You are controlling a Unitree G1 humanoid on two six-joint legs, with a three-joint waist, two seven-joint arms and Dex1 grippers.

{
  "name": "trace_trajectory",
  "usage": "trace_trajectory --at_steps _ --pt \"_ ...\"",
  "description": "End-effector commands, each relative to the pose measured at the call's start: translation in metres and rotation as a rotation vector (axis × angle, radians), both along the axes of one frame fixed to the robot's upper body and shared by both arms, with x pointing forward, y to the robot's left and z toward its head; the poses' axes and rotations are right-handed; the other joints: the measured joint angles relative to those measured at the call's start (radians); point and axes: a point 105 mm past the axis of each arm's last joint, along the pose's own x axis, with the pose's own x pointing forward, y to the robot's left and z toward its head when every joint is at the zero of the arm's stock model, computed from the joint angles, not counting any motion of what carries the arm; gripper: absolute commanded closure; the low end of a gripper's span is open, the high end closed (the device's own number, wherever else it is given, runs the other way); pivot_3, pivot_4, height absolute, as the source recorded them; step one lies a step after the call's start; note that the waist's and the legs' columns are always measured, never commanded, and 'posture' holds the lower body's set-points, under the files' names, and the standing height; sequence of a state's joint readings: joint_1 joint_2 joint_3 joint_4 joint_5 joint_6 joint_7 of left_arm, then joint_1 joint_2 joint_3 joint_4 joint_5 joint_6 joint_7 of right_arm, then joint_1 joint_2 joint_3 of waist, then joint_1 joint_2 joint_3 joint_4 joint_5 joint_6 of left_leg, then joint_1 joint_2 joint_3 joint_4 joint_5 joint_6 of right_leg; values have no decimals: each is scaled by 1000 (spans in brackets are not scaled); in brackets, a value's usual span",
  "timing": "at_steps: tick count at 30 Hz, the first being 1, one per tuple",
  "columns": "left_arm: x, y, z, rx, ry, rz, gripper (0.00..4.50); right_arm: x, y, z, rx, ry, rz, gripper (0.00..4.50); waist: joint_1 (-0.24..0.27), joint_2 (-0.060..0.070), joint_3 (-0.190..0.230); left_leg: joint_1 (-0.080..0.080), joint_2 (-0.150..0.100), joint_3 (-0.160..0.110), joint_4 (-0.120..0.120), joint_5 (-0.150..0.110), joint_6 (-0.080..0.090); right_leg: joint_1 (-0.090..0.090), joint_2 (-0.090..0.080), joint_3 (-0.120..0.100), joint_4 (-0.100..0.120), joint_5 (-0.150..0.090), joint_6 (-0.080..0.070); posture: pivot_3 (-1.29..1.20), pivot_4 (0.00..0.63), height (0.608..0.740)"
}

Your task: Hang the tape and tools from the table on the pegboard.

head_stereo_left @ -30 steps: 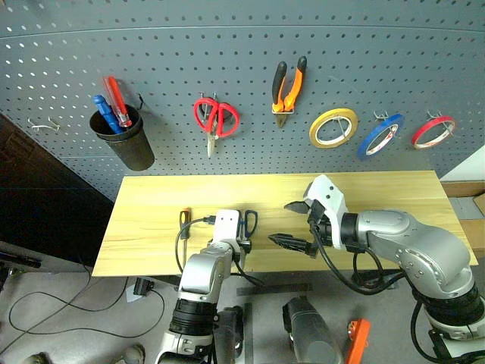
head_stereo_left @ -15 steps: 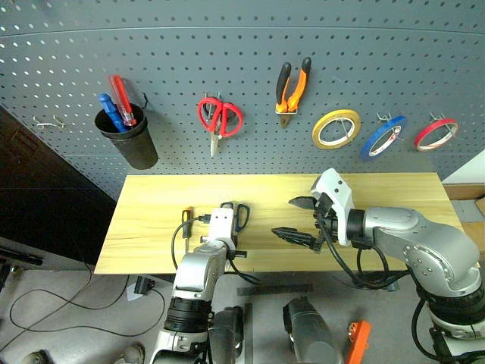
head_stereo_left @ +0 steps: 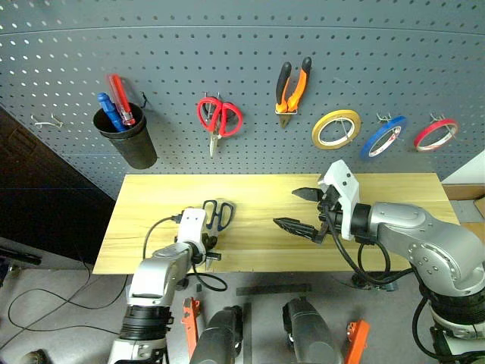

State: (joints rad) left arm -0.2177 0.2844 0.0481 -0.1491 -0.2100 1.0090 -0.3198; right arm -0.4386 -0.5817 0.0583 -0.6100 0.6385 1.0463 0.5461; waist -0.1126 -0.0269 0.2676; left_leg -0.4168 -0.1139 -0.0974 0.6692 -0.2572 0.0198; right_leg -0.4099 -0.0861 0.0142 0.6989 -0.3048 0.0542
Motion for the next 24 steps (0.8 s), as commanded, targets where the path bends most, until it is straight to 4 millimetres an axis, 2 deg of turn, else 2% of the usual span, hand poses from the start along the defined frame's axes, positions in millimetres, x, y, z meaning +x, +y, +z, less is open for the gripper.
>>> trace_trajectory --at_steps 1,3,7,13,20,22,24 --pt "-5 -17 47 -131 -192 -204 4063 -8 2 30 73 -173 42 0 1 0 0 0 0 0 -1 0 0 1 0 0 -2 1 0 -239 269 740" --pt "-14 -24 65 -145 -278 -334 4063 -9 1 37 89 -209 53 0 0 0 0 0 0 1 -3 1 -1 1 0 0 -4 1 0 -239 269 740" --pt "-24 -24 94 -177 -407 -427 4064 -13 2 48 132 -248 91 0 0 0 0 0 1 1 -6 1 -1 1 0 -1 -9 1 0 -235 268 740" --pt "-17 -12 140 -137 -637 -382 4064 -16 2 58 152 -271 133 0 0 0 0 0 2 1 -7 0 -1 2 0 -1 -11 1 -1 -224 266 740" --pt "-19 -17 175 -115 -781 -390 4064 -7 -5 55 115 -288 105 0 4 0 0 0 2 1 -7 0 -1 2 0 -2 -12 1 -1 -204 257 740" --pt "-9 -16 191 -156 -828 -331 4064 -5 -6 55 111 -289 100 0 6 0 0 0 2 1 -7 0 -1 3 0 -3 -11 1 -1 -202 255 740" --pt "-1 -18 193 -168 -830 -315 4064 -4 -6 55 109 -293 98 0 9 0 0 0 2 0 -6 1 -1 3 0 -4 -11 1 -1 -204 253 740"
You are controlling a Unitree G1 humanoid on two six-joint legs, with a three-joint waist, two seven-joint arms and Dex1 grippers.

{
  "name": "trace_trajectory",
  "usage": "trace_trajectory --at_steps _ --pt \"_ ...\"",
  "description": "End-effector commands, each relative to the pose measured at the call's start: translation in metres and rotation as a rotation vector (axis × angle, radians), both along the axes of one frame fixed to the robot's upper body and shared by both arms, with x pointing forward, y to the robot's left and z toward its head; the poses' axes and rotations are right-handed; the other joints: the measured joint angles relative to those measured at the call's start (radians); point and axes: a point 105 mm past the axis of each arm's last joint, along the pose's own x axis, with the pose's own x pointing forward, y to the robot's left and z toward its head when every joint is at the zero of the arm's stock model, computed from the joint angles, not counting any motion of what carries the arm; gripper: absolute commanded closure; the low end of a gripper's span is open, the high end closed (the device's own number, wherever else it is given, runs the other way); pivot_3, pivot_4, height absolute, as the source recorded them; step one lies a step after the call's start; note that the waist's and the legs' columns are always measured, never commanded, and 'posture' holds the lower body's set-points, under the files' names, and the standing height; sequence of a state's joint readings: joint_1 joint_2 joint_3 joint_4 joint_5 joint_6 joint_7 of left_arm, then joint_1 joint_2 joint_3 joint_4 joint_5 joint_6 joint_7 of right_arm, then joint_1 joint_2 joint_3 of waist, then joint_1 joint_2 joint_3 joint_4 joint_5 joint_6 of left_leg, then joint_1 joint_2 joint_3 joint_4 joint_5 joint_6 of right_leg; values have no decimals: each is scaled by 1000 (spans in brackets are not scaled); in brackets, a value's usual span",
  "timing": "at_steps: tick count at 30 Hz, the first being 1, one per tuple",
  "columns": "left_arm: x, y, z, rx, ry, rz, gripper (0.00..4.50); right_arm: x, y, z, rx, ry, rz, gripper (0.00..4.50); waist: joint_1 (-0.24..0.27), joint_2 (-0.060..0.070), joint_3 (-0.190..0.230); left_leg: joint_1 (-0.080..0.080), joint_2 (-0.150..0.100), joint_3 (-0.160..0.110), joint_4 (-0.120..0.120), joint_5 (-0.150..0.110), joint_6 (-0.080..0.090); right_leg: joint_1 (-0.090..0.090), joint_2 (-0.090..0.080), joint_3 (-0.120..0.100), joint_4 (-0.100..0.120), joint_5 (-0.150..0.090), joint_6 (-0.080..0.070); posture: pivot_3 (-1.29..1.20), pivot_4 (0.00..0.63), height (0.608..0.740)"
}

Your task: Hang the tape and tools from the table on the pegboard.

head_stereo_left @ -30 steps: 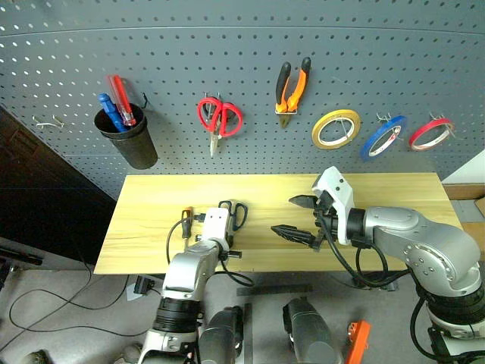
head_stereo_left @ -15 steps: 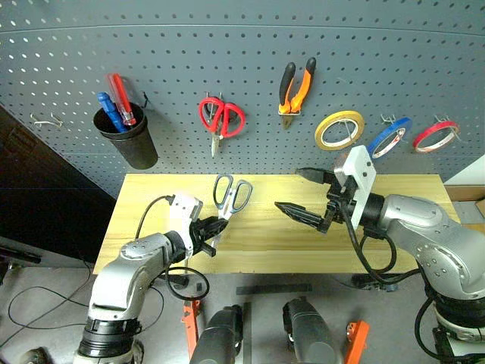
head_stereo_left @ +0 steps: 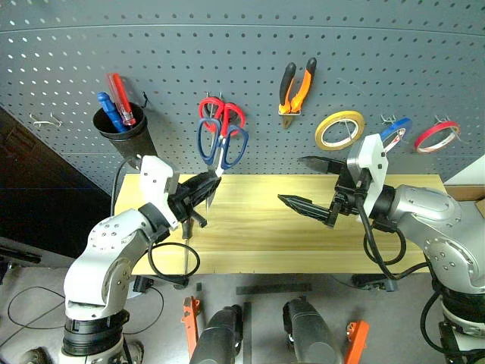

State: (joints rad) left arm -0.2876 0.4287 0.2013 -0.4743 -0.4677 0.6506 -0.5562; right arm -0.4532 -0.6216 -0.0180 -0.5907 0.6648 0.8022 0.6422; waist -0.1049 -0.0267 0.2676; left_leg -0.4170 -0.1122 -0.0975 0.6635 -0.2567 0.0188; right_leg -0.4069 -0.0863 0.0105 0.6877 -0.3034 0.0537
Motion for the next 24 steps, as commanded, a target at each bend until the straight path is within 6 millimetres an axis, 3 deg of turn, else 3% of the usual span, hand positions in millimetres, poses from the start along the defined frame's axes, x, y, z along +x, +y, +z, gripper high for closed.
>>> trace_trajectory --at_steps 1,15,20,24 --pt "6 -3 19 -33 -67 15 4064 -1 1 11 1 -65 10 0 1 0 0 0 0 0 0 0 0 0 0 0 0 0 0 -204 253 740" --pt "28 -3 0 -35 -8 36 4064 0 -1 12 -7 -80 -9 0 -4 0 0 0 0 1 0 0 0 0 0 0 0 0 0 -233 258 740" --pt "36 -1 1 -42 -14 62 4064 2 1 25 43 -144 -19 0 -5 0 0 0 0 1 0 0 0 0 0 0 1 0 0 -231 256 740" --pt "37 0 0 -53 -15 66 2796 1 4 31 51 -174 -13 0 -5 0 0 0 0 1 0 0 0 0 0 0 0 0 0 -231 256 740"
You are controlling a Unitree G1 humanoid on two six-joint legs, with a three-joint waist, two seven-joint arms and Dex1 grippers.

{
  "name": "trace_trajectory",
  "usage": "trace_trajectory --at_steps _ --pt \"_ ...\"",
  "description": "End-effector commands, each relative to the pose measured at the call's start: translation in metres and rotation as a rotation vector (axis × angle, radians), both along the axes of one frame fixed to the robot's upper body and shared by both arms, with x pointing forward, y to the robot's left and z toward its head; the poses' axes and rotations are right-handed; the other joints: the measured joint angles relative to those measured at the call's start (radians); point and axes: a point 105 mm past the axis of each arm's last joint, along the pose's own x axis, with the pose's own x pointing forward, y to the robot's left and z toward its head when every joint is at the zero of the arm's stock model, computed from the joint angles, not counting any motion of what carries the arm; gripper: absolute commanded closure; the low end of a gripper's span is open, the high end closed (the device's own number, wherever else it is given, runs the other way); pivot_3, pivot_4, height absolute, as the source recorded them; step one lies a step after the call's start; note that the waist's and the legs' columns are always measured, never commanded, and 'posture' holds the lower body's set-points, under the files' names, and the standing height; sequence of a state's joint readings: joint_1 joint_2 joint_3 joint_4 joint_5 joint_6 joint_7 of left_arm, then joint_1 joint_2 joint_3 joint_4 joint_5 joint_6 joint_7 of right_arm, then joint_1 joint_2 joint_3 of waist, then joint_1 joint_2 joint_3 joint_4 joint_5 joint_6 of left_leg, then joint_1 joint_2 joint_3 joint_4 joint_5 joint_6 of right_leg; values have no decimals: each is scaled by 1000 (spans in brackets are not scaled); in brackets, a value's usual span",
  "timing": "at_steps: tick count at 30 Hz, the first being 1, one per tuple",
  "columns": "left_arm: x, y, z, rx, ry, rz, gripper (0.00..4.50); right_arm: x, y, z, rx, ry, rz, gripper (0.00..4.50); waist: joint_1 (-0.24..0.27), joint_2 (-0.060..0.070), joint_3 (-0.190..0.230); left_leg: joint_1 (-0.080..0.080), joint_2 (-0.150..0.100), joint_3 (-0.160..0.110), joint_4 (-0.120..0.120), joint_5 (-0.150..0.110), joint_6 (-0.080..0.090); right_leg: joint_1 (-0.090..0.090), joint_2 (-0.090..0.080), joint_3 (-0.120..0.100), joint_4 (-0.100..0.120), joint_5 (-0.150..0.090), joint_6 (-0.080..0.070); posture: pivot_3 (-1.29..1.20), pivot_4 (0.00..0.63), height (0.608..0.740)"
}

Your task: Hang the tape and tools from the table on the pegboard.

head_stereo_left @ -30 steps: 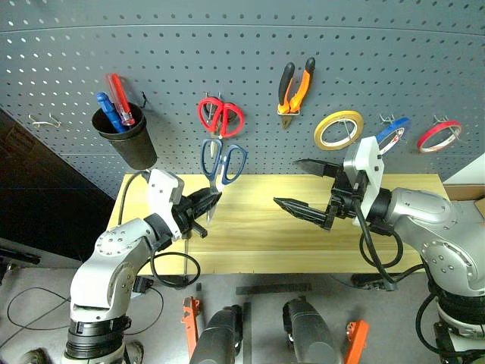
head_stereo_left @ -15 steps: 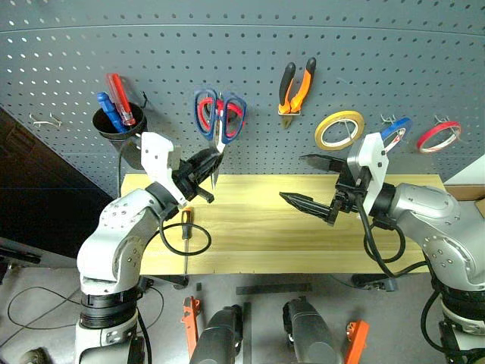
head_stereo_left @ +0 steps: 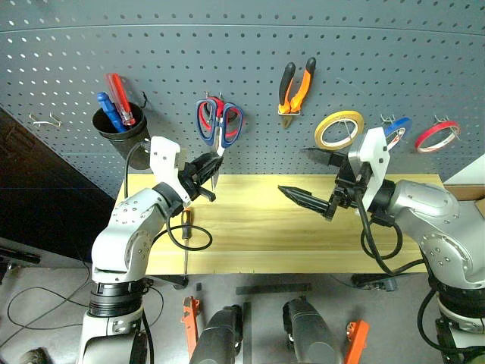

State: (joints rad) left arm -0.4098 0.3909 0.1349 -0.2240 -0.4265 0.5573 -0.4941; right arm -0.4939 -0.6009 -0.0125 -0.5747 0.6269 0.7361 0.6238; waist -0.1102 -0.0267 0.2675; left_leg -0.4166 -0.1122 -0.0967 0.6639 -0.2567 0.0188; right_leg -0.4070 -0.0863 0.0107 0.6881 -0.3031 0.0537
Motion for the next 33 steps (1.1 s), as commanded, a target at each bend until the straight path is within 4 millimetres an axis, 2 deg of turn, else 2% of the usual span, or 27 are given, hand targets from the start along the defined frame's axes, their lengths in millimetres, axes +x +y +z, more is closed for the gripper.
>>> trace_trajectory --at_steps 1,3,6,8,12,17,23,30,33 --pt "-2 2 10 0 -55 13 2378 -5 2 16 21 -84 4 0 0 0 0 0 0 0 0 0 0 0 0 0 0 0 0 -231 256 740" --pt "-3 10 -3 32 -12 45 1703 -5 2 13 6 -85 3 0 -1 0 0 0 0 0 0 0 0 0 0 0 0 0 0 -231 256 740" --pt "-8 32 -51 140 176 137 721 -4 0 2 4 -42 -17 0 -9 0 0 1 0 0 -1 0 0 0 0 1 0 0 0 -231 256 740" --pt "-14 41 -72 208 252 163 721 -1 -1 -10 4 12 -53 0 -10 0 0 1 0 0 -1 0 0 -1 0 1 1 0 0 -228 260 740" --pt "-23 67 -108 342 421 272 721 -5 4 -51 -49 189 -100 0 -1 0 0 1 0 -1 -1 0 0 -1 0 1 2 0 0 -223 265 740" --pt "-29 92 -137 429 600 382 721 1 16 -77 5 391 -213 0 -1 0 0 1 0 -1 0 0 0 -1 0 1 3 1 -1 -218 272 740" --pt "-21 90 -160 379 740 428 721 -9 37 -82 -18 433 -150 0 1 0 0 1 0 -1 1 0 0 -4 0 1 8 1 -1 -218 272 740" --pt "-3 77 -180 277 828 481 721 -12 45 -76 -67 391 -81 0 0 0 0 1 0 0 1 0 0 -4 0 1 8 1 -1 -226 273 740" --pt "-1 74 -183 251 839 474 1320 -11 46 -73 -69 381 -72 0 -2 0 0 1 0 1 1 0 0 -4 0 1 9 1 -1 -234 273 740"
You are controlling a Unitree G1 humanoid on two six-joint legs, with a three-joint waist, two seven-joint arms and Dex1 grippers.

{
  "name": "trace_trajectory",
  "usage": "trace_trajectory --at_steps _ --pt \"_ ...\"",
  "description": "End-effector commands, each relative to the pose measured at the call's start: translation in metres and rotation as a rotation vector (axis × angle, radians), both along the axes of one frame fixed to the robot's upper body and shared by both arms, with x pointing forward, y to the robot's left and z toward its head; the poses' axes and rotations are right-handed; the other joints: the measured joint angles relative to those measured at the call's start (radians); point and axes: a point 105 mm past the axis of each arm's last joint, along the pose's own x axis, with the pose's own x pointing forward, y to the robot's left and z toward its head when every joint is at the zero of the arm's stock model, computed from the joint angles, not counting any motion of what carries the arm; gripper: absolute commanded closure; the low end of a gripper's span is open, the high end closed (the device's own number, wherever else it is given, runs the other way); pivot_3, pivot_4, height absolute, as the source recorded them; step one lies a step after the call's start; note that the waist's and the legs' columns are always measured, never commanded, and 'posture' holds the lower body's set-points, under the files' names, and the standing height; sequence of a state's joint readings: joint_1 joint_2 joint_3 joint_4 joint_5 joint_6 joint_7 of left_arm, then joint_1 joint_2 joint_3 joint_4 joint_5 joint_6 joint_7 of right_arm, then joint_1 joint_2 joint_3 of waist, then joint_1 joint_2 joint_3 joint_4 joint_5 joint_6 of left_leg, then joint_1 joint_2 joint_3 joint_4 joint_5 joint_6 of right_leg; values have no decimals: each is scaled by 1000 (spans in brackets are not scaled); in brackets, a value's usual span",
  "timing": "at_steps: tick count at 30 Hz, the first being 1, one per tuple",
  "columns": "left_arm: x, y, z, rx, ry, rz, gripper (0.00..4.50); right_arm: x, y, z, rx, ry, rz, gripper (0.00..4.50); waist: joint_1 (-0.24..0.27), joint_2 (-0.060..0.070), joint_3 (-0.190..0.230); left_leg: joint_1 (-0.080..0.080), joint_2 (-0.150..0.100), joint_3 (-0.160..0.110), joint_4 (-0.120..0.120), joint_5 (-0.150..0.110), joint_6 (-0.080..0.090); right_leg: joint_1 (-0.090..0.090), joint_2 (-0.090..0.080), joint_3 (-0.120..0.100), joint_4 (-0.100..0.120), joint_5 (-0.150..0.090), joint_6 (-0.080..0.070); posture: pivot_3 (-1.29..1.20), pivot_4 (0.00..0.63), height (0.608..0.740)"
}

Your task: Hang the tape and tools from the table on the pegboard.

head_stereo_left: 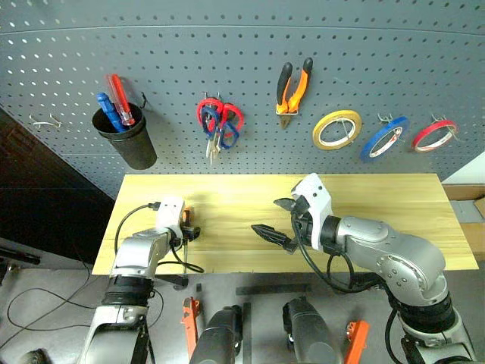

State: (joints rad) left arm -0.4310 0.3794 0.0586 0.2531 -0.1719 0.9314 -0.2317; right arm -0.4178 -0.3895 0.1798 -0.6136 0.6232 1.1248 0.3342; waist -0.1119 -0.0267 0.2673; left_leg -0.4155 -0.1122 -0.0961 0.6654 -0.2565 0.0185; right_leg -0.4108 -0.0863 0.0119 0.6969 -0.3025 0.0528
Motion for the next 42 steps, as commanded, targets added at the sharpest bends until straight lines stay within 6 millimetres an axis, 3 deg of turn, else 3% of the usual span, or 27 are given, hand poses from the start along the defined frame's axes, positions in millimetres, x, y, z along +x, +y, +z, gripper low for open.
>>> trace_trajectory --at_steps 1,7,10,12,17,20,25,27,31,42 --pt "-4 3 -9 -29 21 28 1656 -3 2 14 12 -57 36 0 -2 0 0 0 0 0 0 0 0 0 0 0 0 0 0 -236 274 740" --pt "-12 24 -4 -30 -7 109 3744 0 -5 19 1 -75 30 0 -4 0 0 0 0 0 0 0 0 0 0 1 0 0 0 -239 271 740" --pt "-21 34 3 -35 -35 138 3745 2 -6 27 8 -105 40 0 -6 0 0 0 0 1 0 0 0 -1 0 1 0 0 0 -232 266 740" --pt "-21 32 18 -64 -122 127 3745 1 -5 36 11 -167 70 0 -5 0 0 0 0 1 0 0 0 -1 0 1 0 0 0 -232 266 740" --pt "-33 22 82 67 -460 -60 3745 -10 -4 70 84 -379 185 0 0 0 0 -1 0 1 -1 0 0 -1 0 1 -1 0 0 -211 262 740" --pt "-41 9 120 90 -643 -70 3745 -10 -7 84 92 -435 227 0 4 0 0 -1 0 1 -1 0 0 0 0 0 -3 0 0 -193 256 740" --pt "-48 -9 165 99 -836 -77 3745 -9 -6 106 119 -509 289 0 10 -1 0 -1 0 1 -1 0 0 1 0 -1 -5 1 0 -177 249 740" --pt "-49 -9 171 86 -844 -56 3745 -9 -6 110 118 -523 301 0 10 -1 0 -1 1 1 -1 0 0 1 0 -1 -4 1 0 -176 248 740" --pt "-41 -18 234 91 -1050 -75 3745 0 -14 118 90 -558 291 0 23 -1 0 -1 1 1 0 0 0 1 0 -2 -3 1 0 -160 240 740" --pt "-31 -8 337 44 -1344 4 3745 11 -20 122 73 -585 265 0 24 -2 -1 -2 1 2 0 0 -1 -1 0 -3 -3 1 0 -148 221 740"
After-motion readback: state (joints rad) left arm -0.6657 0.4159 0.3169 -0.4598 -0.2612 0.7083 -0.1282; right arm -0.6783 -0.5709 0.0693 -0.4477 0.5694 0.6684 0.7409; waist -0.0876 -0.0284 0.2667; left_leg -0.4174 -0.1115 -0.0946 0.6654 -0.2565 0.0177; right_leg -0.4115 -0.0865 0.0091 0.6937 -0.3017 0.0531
